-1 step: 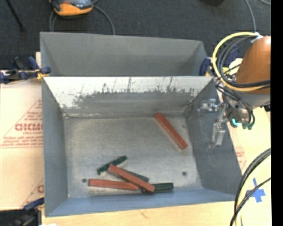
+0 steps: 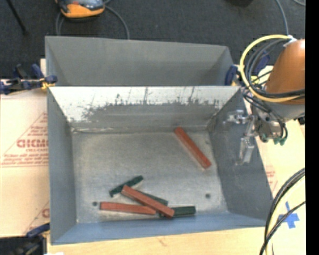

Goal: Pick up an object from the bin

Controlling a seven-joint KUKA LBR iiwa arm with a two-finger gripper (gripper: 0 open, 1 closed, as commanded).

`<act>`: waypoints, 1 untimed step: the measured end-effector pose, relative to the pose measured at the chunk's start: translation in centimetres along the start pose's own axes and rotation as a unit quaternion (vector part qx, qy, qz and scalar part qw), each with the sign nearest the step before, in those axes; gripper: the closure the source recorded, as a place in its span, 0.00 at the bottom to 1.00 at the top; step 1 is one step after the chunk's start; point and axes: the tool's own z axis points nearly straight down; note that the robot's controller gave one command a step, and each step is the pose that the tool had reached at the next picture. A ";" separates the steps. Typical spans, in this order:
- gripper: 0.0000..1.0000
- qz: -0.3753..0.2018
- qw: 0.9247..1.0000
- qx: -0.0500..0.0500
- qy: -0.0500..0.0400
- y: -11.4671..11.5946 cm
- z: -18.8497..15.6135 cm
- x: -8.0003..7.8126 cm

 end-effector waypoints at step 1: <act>0.00 0.019 1.000 0.000 -0.004 2.6 5.4 -2.3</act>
Offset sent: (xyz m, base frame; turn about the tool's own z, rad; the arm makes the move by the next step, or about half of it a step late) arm 0.0293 0.0326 -0.1244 0.2203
